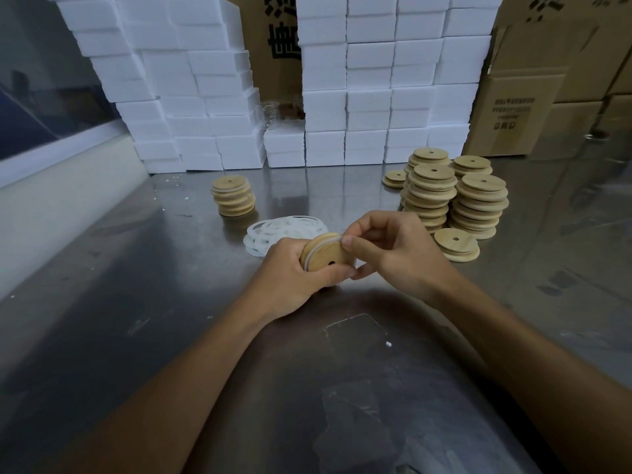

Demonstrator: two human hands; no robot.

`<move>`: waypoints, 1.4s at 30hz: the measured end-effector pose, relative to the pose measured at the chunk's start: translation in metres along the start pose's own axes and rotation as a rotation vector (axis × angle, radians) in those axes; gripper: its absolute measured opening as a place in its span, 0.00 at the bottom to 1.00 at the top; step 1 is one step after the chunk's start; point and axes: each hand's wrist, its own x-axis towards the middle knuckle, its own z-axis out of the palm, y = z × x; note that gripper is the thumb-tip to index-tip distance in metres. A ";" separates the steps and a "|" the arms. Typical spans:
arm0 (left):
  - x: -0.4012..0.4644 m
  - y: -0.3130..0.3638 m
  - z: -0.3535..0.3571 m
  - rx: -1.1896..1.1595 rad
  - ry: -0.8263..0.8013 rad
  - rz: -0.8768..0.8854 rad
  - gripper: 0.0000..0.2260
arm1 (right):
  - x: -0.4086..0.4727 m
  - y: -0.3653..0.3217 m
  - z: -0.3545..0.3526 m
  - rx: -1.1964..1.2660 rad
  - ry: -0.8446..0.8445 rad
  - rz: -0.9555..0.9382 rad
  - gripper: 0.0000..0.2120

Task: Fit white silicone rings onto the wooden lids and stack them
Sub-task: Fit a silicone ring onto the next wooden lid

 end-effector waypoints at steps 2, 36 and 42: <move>-0.001 0.000 0.000 -0.009 0.001 0.004 0.08 | 0.000 0.001 0.000 0.022 -0.002 0.002 0.02; 0.001 0.001 0.000 -0.021 0.173 0.064 0.14 | 0.002 0.015 0.003 -0.375 0.107 -0.289 0.03; 0.002 0.000 -0.003 -0.113 0.207 -0.004 0.14 | 0.003 0.015 0.011 -0.295 0.129 -0.248 0.02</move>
